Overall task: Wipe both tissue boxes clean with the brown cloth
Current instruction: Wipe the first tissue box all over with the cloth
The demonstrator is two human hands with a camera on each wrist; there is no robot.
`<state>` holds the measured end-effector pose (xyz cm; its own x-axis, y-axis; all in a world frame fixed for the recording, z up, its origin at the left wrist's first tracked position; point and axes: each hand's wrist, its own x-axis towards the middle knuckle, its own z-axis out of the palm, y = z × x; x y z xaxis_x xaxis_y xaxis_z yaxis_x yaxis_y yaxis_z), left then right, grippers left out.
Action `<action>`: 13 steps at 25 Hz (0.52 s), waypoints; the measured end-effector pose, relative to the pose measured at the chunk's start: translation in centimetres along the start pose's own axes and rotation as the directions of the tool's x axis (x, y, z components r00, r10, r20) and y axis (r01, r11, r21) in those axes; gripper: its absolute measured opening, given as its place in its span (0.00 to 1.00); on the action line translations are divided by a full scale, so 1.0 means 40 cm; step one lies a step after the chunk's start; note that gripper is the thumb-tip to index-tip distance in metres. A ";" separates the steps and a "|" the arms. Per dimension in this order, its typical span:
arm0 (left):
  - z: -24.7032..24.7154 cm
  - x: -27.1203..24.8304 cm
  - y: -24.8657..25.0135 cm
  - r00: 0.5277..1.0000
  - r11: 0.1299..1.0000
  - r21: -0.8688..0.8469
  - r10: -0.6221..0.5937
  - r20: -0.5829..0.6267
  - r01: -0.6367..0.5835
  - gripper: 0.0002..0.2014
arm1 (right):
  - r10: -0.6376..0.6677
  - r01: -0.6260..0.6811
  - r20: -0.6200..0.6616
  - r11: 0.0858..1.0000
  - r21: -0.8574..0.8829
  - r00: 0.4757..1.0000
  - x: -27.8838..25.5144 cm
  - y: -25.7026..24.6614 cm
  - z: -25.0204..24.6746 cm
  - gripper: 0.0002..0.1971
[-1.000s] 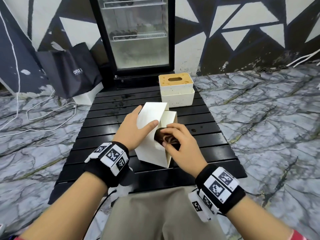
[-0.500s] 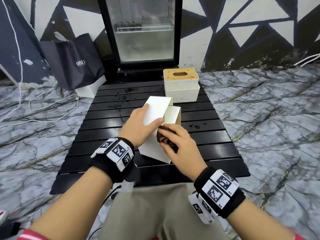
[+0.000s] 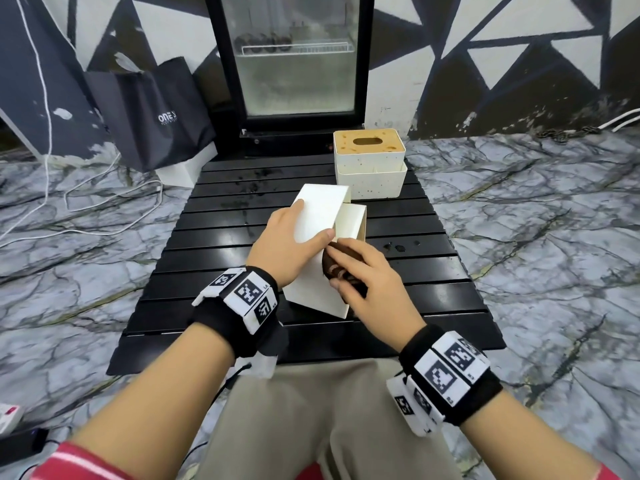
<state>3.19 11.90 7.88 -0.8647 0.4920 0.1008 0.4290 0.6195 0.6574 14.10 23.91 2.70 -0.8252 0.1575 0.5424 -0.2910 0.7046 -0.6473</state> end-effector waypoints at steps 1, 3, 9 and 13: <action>0.001 -0.001 0.002 1.000 1.000 0.002 -0.001 -0.001 0.001 0.37 | 0.026 -0.027 0.014 1.000 0.015 1.000 0.006 0.007 -0.009 0.21; 0.002 -0.001 0.004 1.000 1.000 0.006 -0.007 -0.003 0.007 0.37 | 0.074 -0.074 0.017 0.997 0.007 0.997 0.019 0.009 -0.009 0.22; -0.004 -0.002 0.005 1.000 1.000 -0.011 -0.005 0.011 0.006 0.37 | 0.037 -0.037 0.037 0.999 -0.002 0.999 0.003 -0.003 -0.003 0.23; -0.001 -0.005 0.011 1.000 1.000 -0.011 -0.018 0.005 0.018 0.37 | 0.138 -0.138 0.038 0.990 -0.005 0.990 0.030 0.004 -0.017 0.23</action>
<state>3.54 12.05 8.18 -0.8709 0.4840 0.0854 0.4107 0.6213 0.6673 13.41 24.67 3.60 -0.8753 0.2271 0.4270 -0.1717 0.6794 -0.7134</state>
